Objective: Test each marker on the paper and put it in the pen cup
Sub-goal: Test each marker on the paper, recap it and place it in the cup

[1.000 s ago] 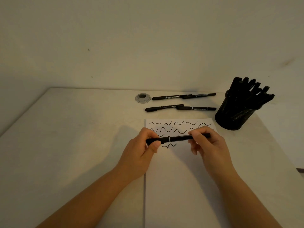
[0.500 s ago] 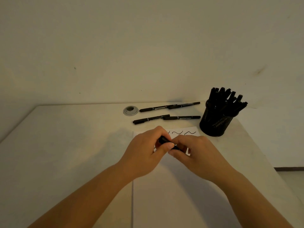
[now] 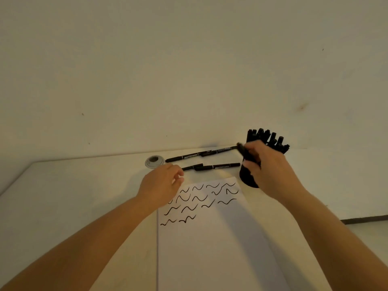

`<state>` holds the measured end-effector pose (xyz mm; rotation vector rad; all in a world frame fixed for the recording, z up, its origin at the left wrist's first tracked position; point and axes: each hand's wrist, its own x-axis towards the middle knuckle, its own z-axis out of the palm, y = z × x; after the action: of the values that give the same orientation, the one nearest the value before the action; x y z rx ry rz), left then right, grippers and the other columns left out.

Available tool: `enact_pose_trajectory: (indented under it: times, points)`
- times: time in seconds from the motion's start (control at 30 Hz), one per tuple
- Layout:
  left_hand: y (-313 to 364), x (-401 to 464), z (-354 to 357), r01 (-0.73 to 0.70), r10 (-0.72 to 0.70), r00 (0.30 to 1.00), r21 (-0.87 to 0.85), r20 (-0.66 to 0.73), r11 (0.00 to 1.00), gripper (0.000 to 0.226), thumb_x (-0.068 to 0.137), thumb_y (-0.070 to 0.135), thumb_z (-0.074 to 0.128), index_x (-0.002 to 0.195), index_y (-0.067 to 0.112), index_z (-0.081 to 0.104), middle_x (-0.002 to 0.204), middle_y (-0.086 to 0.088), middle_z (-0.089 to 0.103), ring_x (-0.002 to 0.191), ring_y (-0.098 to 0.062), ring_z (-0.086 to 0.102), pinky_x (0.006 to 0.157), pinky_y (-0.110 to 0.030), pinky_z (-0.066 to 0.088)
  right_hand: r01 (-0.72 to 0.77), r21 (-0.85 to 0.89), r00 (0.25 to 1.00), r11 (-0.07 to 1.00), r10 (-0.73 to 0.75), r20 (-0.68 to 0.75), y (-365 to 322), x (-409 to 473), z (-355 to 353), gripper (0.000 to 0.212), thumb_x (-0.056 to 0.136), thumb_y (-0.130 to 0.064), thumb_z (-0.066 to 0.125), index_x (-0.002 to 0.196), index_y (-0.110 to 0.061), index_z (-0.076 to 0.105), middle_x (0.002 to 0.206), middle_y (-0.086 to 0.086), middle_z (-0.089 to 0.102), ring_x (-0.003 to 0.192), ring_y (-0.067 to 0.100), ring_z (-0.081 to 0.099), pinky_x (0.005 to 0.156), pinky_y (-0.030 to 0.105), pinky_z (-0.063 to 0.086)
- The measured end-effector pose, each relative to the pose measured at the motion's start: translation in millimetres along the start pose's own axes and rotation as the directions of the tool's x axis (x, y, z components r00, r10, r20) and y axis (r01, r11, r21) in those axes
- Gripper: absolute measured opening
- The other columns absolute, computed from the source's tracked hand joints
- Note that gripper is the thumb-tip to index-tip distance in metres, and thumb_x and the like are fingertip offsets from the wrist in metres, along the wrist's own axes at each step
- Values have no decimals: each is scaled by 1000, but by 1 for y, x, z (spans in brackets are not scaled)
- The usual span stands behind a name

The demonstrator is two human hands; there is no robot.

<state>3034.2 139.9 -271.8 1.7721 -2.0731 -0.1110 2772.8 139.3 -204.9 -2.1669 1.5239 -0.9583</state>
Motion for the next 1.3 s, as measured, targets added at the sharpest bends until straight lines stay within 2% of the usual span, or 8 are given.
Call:
enact_pose_trajectory:
  times: [0.17, 0.3, 0.43, 0.6, 0.83, 1.03, 1.2, 1.3]
  points:
    - [-23, 26, 6, 103, -107, 994, 140, 26, 985, 29, 90, 35, 50, 117, 23, 53, 118, 2, 51, 113, -18, 44, 83, -35, 47, 58, 198, 991, 978, -33, -129, -3, 14, -23, 63, 91, -5, 46, 129, -51, 28, 90, -8, 56, 78, 12, 63, 68, 20, 45]
    - [-30, 31, 13, 133, -147, 987, 178, 66, 975, 28, 90, 36, 49, 115, 23, 53, 118, 2, 52, 113, -18, 46, 83, -36, 48, 137, 260, 951, 956, -53, -306, -2, 25, -30, 58, 92, -4, 47, 126, -48, 31, 78, -15, 58, 74, 1, 66, 66, 15, 48]
    - [-33, 30, 19, 144, -157, 986, 184, 55, 972, 28, 91, 37, 48, 114, 23, 54, 115, 2, 52, 101, -18, 52, 75, -33, 48, 207, 309, 884, 928, -42, -465, -1, 32, -30, 48, 93, -8, 45, 121, -45, 33, 80, -29, 59, 75, 4, 68, 75, 22, 52]
    - [-36, 28, 22, 157, -169, 984, 182, 50, 971, 24, 91, 37, 48, 108, 21, 55, 109, 2, 55, 89, -16, 54, 66, -30, 45, 315, 380, 766, 870, 3, -643, 0, 30, -24, 49, 92, -9, 45, 104, -56, 36, 82, -17, 58, 81, 9, 69, 74, 14, 49]
    - [-33, 24, 20, 226, -232, 971, 107, 47, 968, 20, 91, 35, 49, 104, 20, 54, 107, 2, 55, 82, -15, 51, 68, -30, 44, 129, 279, 857, 952, 35, -515, 25, 25, -1, 29, 93, -16, 48, 103, -40, 37, 80, -17, 64, 77, 5, 62, 64, 4, 41]
    - [-20, 21, 14, 259, -258, 966, -67, 22, 964, 14, 91, 33, 50, 101, 25, 52, 99, 5, 62, 84, -16, 59, 73, -35, 50, 53, 78, 897, 996, -13, -441, 36, 18, 12, 18, 95, -15, 45, 111, -15, 52, 88, 1, 66, 76, 21, 55, 64, 28, 38]
    - [-3, 15, 8, 211, -216, 976, -224, 3, 951, 5, 93, 27, 46, 98, 25, 47, 88, 8, 65, 79, -14, 63, 74, -41, 52, -1, -91, 894, 996, -40, -447, 39, 16, 17, 15, 90, -12, 53, 103, -8, 61, 85, 11, 64, 76, 16, 40, 72, 33, 36]
    - [9, 9, 4, 140, -158, 987, -322, -33, 937, 4, 93, 23, 46, 94, 26, 44, 80, 16, 62, 74, -5, 62, 71, -35, 52, -16, -113, 897, 994, -35, -442, 40, 15, 17, 15, 89, -11, 56, 102, -8, 63, 86, 11, 63, 78, 20, 46, 72, 32, 35]
